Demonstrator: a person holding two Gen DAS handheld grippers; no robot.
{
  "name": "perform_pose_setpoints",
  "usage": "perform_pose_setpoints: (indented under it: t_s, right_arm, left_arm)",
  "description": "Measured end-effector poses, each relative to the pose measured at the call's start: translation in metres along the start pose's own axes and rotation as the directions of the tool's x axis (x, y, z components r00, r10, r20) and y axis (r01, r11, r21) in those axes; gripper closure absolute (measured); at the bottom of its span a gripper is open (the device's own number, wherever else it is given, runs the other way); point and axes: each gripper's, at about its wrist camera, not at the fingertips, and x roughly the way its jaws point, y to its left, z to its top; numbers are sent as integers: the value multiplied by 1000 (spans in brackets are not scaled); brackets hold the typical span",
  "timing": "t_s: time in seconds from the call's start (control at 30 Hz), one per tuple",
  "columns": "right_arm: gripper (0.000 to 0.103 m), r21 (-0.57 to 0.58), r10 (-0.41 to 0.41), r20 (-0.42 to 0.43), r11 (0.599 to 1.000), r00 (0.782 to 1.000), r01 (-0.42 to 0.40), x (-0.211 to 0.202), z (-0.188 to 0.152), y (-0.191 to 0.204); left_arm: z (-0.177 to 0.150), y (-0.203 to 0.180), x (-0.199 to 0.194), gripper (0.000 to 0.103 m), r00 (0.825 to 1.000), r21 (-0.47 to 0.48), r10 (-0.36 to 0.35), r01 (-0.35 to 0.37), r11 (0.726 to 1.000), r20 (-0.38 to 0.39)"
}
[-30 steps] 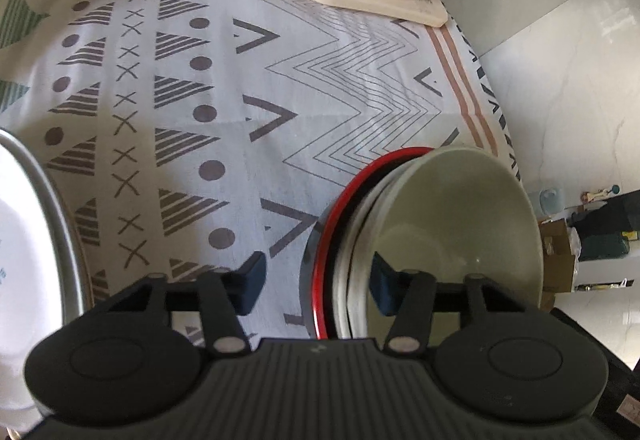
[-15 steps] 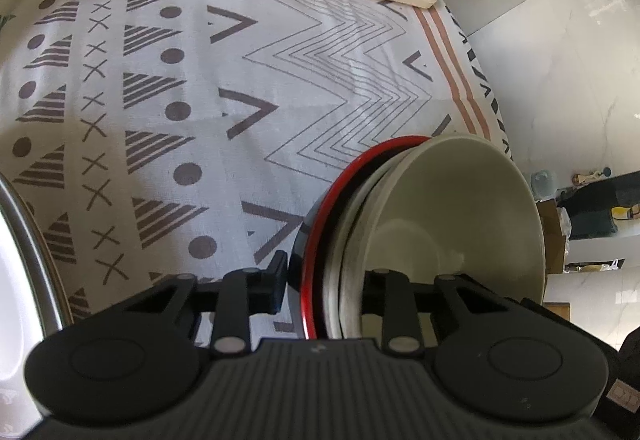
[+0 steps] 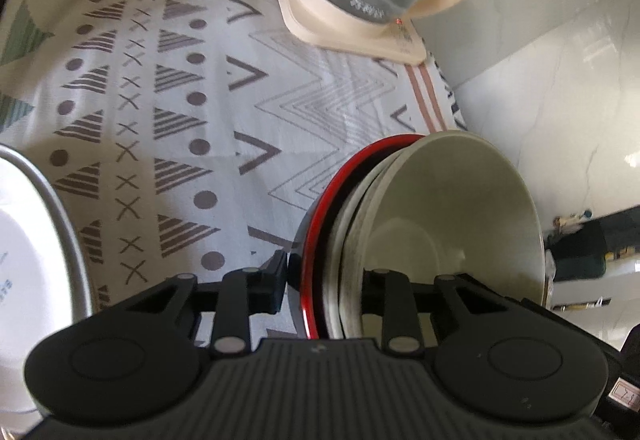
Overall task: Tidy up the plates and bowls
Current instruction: 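Close both grippers on the red bowl rim and lift the bowl stack, then carry the bowl stack with both grippers and lower it onto the plate stack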
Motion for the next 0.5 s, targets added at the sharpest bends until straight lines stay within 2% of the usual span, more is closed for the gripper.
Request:
perform_pose_setpoints:
  t_s: [0.5]
  right_arm:
    - [77,-196,101,-10,975,995,-101,-14,6,60]
  left_arm:
    - [-10,32,-62,75,989,-132,20,-1,991,145]
